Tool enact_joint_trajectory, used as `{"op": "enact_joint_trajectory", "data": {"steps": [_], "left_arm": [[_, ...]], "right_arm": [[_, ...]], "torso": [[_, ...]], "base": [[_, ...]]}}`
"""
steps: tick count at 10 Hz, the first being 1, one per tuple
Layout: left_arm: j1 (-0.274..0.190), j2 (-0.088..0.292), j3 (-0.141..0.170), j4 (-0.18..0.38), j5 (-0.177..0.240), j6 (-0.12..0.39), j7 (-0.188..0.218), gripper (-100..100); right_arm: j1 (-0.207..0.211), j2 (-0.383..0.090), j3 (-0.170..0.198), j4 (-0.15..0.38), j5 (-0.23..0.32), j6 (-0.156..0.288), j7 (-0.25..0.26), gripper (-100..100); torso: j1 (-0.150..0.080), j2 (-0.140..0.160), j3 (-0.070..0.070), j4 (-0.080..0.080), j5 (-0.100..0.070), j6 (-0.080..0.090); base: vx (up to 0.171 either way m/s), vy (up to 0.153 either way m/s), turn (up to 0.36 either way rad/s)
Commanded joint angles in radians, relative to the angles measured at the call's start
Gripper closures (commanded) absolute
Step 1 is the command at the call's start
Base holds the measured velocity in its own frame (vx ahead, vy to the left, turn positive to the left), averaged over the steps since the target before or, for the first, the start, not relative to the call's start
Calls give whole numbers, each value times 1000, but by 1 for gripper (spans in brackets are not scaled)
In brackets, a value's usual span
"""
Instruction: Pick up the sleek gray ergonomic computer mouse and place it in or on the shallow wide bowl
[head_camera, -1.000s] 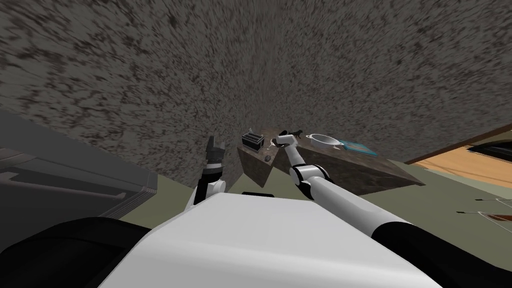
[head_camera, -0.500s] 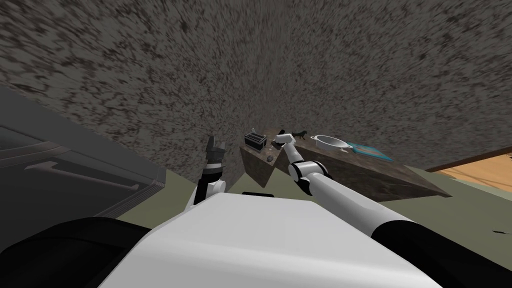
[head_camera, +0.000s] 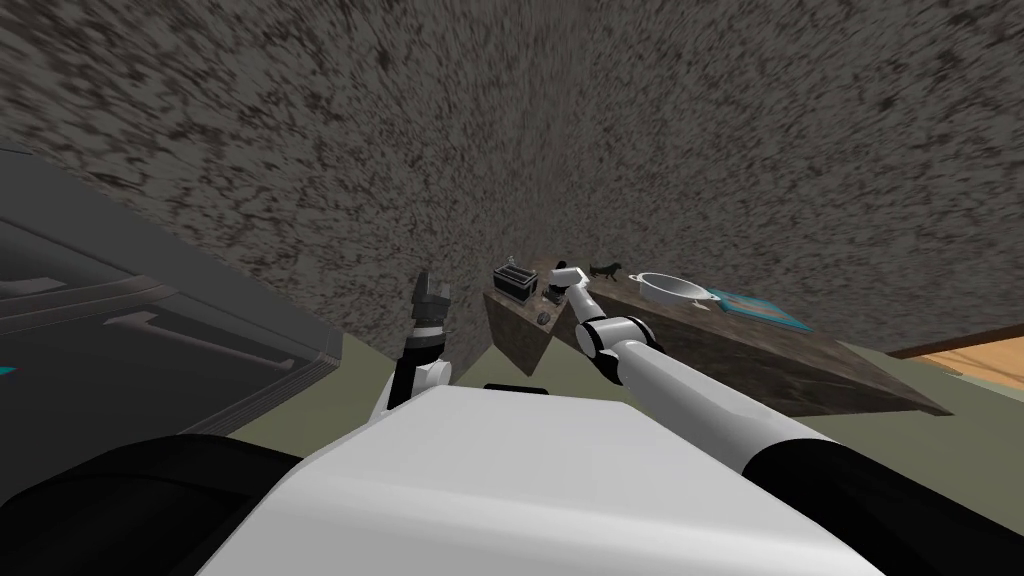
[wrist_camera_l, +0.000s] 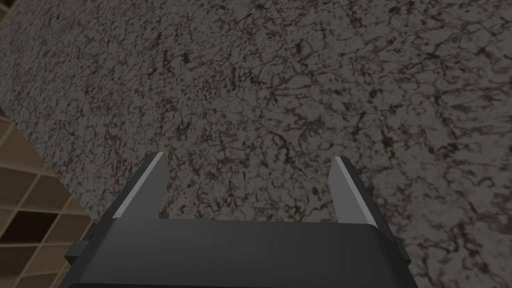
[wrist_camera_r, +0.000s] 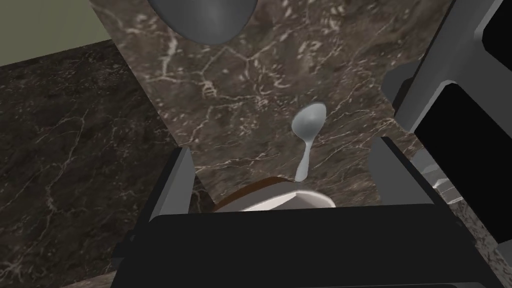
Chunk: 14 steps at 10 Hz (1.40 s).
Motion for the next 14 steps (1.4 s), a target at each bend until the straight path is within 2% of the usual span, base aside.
{"op": "enact_joint_trajectory", "data": {"steps": [1, 2, 3, 4, 6, 7, 9, 10, 11, 12, 13, 14], "left_arm": [[0, 0, 0, 0, 0, 0, 0, 0], [0, 0, 0, 0, 0, 0, 0, 0], [0, 0, 0, 0, 0, 0, 0, 0], [0, 0, 0, 0, 0, 0, 0, 0], [0, 0, 0, 0, 0, 0, 0, 0], [0, 0, 0, 0, 0, 0, 0, 0], [0, 0, 0, 0, 0, 0, 0, 0], [0, 0, 0, 0, 0, 0, 0, 0], [0, 0, 0, 0, 0, 0, 0, 0], [0, 0, 0, 0, 0, 0, 0, 0], [0, 0, 0, 0, 0, 0, 0, 0], [0, 0, 0, 0, 0, 0, 0, 0]], "right_arm": [[-24, -4, 1, 50, -10, 50, 34, -100], [-24, -4, 1, 66, -10, 52, 34, -100], [-36, -5, 3, 106, -16, 89, 58, -100], [-36, -5, 3, 106, -16, 91, 58, -100], [-49, -4, 7, 175, -27, 153, 100, -100], [-49, -4, 7, 175, -27, 156, 100, -100], [-46, 0, 11, 228, -36, 199, 130, -100], [-46, 0, 11, 228, -36, 199, 130, -100], [-28, 8, 13, 259, -41, 217, 143, -100], [-43, 0, 10, 264, -40, 195, 140, -100], [-42, 1, 10, 271, -41, 194, 144, 0], [-24, 9, 14, 278, -38, 166, 137, -100]], "torso": [[0, 0, 0, 0, 0, 0], [0, 0, 0, 0, 0, 0], [0, 0, 0, 0, 0, 0], [0, 0, 0, 0, 0, 0], [0, 0, 0, 0, 0, 0], [1, 0, 0, 0, 0, 0], [1, -1, 0, 0, 0, 0], [1, -1, -1, 0, 0, 0], [1, -1, -1, 0, 0, 0], [1, -1, -1, 0, 0, 0], [0, -1, 0, 0, 0, 0], [-1, 0, 0, 0, 0, 0]], "base": [[3, 18, 89], [6, 15, 39], [10, 20, 61], [6, 15, 45], [6, 21, 86], [10, 22, 22], [17, 27, 57], [19, 25, 22], [23, 36, 44], [11, 19, 8], [0, 0, 0], [5, -15, 37]]}}
